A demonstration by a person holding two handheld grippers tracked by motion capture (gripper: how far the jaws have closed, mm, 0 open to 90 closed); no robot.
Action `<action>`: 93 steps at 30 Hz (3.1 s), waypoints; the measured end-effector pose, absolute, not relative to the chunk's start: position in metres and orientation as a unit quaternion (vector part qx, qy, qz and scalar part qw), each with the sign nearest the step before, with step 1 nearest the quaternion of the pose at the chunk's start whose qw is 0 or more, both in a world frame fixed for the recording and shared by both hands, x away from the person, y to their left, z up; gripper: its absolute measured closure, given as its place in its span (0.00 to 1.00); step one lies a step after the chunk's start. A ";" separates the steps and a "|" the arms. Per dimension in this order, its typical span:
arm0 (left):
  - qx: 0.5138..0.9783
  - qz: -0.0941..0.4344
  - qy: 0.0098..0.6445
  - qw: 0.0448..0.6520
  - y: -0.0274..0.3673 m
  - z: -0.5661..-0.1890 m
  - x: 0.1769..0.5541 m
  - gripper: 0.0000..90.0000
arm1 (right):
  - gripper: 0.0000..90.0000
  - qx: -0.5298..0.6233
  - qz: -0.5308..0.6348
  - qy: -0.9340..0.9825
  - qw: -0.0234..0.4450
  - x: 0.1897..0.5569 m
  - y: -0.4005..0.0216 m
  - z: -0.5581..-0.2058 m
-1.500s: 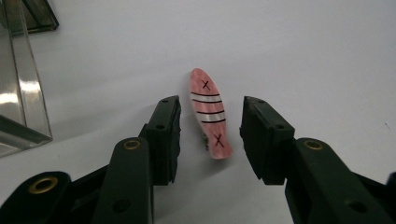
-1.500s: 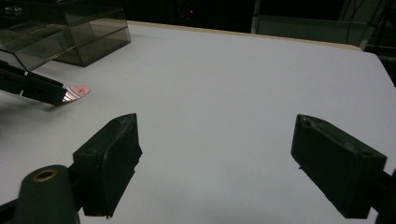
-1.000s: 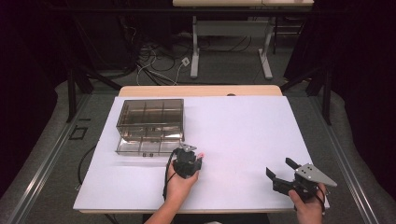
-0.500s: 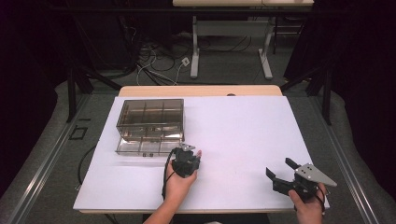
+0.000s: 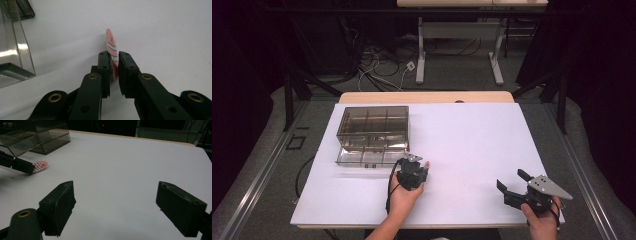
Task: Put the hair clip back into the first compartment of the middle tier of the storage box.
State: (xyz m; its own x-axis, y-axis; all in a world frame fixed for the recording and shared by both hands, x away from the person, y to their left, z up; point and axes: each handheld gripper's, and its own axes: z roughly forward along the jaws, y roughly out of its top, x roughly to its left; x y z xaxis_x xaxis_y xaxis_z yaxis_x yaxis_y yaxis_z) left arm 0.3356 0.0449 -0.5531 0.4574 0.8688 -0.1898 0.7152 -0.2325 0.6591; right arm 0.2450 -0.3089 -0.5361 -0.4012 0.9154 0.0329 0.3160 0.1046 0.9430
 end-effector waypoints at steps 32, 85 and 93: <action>0.755 0.118 0.505 0.401 0.064 -0.524 0.329 0.89 | 0.17 0.454 0.491 0.678 0.303 0.245 -0.308 -0.536; 0.690 0.167 0.534 0.458 0.143 -0.470 0.320 0.90 | 0.17 0.460 0.489 0.676 0.304 0.244 -0.308 -0.537; 0.676 0.169 0.547 0.463 0.159 -0.469 0.321 0.90 | 0.17 0.459 0.484 0.679 0.306 0.245 -0.308 -0.537</action>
